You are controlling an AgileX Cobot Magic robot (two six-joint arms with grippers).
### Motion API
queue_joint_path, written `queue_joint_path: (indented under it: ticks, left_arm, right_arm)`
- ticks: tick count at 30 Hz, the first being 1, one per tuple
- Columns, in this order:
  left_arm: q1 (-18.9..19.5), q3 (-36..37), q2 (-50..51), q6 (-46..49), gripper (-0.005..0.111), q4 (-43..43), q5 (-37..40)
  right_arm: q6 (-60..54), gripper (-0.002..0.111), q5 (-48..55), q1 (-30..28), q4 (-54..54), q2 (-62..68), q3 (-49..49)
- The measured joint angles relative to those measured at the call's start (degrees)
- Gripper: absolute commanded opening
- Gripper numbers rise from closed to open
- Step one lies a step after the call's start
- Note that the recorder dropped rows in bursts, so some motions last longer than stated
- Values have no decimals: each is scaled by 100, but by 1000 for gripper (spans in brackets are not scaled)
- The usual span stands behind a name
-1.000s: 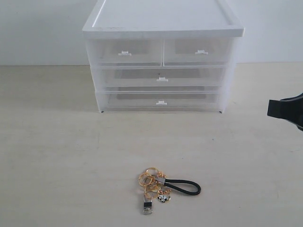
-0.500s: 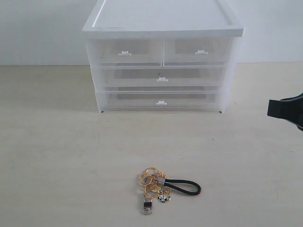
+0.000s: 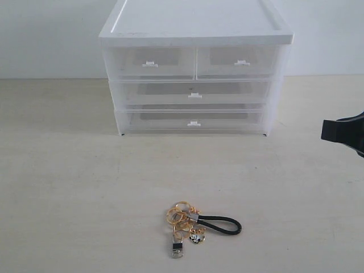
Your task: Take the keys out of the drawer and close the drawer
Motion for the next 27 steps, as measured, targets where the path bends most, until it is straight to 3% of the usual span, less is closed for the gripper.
queue_joint_path:
  ticks: [17,23,27]
  left_arm:
    - [0,0,0,0,4,0,0]
    - [0,0,0,0,4,0,0]
    - [0,0,0,0,4,0,0]
  right_arm:
    - [111,0,136,0,78,-100,0]
    - [290,0,897,0,174,-1138,145]
    - [327,0,709,-69,270,-2278,675]
